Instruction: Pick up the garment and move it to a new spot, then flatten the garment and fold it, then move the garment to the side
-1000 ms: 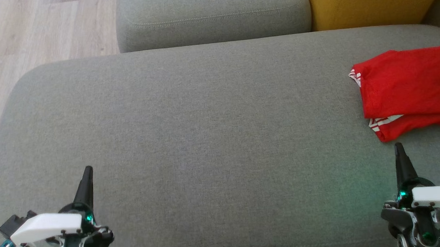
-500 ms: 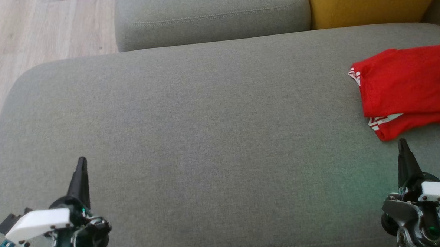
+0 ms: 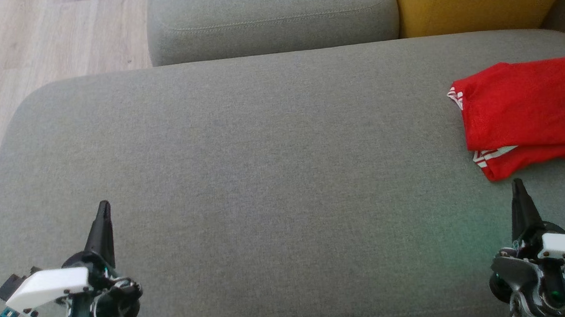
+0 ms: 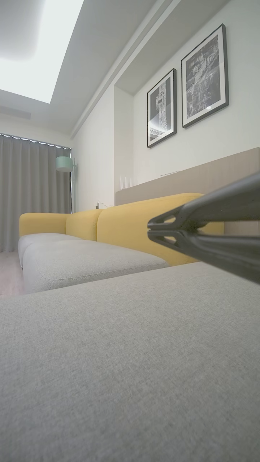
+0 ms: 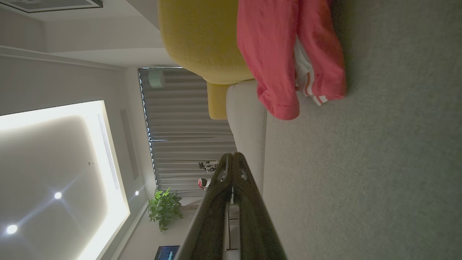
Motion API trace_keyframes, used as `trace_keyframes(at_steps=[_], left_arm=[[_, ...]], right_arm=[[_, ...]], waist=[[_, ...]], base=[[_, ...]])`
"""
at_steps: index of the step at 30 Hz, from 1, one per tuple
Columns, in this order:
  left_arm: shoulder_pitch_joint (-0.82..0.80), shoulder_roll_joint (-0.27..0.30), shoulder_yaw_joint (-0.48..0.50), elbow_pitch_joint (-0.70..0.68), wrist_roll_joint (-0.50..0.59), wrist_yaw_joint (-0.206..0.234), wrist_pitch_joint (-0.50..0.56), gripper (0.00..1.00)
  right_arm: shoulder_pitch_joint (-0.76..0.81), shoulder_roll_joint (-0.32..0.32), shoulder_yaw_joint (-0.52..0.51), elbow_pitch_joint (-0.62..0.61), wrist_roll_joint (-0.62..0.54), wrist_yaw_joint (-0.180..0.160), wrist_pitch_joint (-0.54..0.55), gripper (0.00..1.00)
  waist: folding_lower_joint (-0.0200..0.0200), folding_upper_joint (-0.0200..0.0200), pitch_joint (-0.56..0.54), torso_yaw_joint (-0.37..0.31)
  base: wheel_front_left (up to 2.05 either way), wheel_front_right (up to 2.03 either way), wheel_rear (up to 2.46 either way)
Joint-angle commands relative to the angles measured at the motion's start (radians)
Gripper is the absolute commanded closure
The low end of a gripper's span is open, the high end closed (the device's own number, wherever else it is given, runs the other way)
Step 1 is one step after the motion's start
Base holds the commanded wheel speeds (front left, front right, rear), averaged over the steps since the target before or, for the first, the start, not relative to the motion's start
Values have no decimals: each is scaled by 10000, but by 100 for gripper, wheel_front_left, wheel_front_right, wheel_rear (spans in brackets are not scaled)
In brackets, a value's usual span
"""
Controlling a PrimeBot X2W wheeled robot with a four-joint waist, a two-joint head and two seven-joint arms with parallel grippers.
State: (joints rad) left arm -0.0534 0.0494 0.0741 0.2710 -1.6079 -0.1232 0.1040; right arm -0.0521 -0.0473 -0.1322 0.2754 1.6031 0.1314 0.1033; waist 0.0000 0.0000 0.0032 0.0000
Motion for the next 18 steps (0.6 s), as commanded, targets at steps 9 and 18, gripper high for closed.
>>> trace_keyframes(at_steps=[9,18], left_arm=[[-542,57,337,-258,-56,-75,44,100],[-543,51,346,-258,-48,-75,51,100]], right_arm=[[-556,-51,205,-308,71,-7,83,100],[-557,-48,200,-308,68,-7,86,100]], waist=[[0,0,-1,0],[0,0,-1,0]], base=[[0,0,0],[0,0,0]])
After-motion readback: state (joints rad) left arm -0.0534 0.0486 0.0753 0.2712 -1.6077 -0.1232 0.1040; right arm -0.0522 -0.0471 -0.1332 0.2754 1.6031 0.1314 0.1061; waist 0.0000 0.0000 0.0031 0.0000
